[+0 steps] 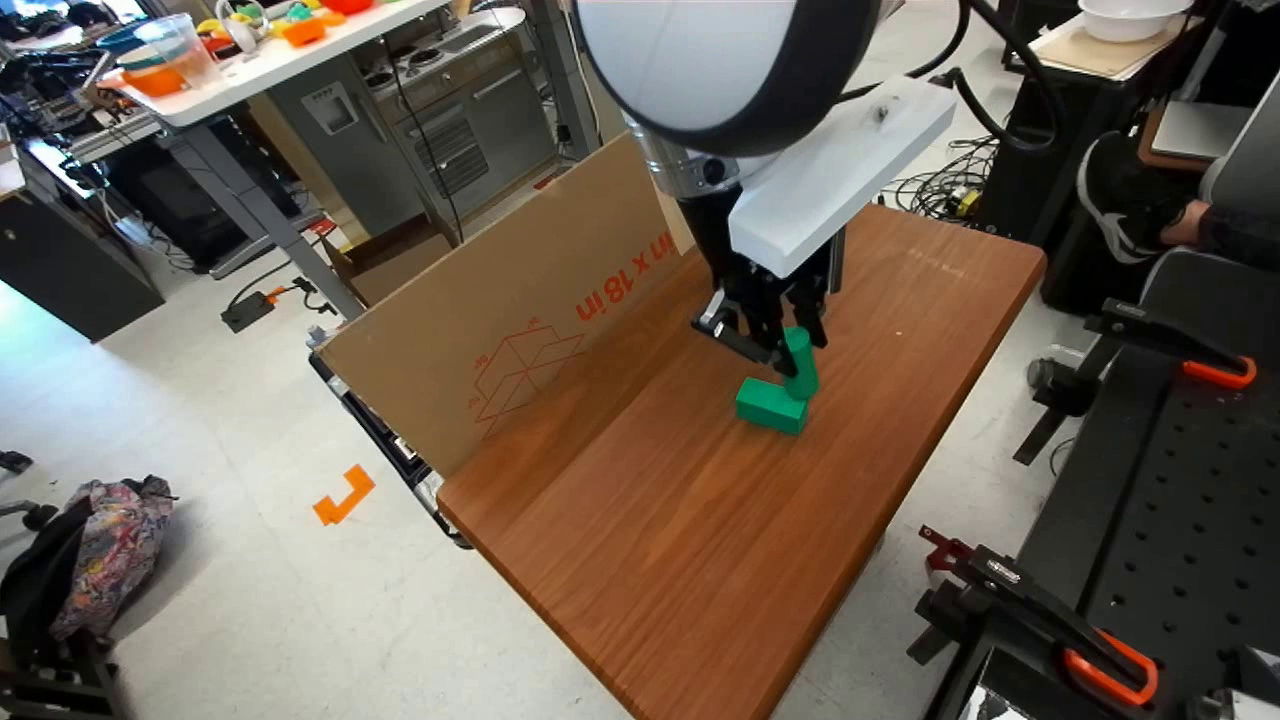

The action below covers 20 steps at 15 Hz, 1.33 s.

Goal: Stack up the two green blocks

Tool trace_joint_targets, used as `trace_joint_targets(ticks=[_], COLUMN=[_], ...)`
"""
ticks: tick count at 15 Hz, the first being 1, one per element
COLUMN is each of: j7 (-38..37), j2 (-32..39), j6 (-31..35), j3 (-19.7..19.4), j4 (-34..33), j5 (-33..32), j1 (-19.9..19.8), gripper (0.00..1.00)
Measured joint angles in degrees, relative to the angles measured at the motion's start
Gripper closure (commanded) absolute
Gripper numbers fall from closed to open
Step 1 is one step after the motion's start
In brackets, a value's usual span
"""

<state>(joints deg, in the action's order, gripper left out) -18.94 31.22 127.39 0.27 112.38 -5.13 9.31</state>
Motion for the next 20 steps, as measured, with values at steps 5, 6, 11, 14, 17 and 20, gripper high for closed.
trace_joint_targets(ticks=[5, 6, 11, 14, 17, 20], j7=[-1.3, -1.4, -1.6, -1.8, -1.9, -2.0], j2=[0.9, 1.0, 1.0, 1.0, 1.0, 1.0], j6=[-0.1, -0.1, -0.1, -0.1, -0.1, -0.1], j3=[-0.3, -0.3, -0.2, -0.1, 0.2, 0.3], j4=[-1.2, -1.3, -1.4, -1.4, -1.5, -1.6], j5=[-0.1, -0.1, 0.0, 0.0, 0.0, 0.0], j1=[0.0, 0.1, 0.4, 0.6, 0.7, 1.2], gripper=[0.91, 0.91, 0.91, 0.91, 0.91, 0.91])
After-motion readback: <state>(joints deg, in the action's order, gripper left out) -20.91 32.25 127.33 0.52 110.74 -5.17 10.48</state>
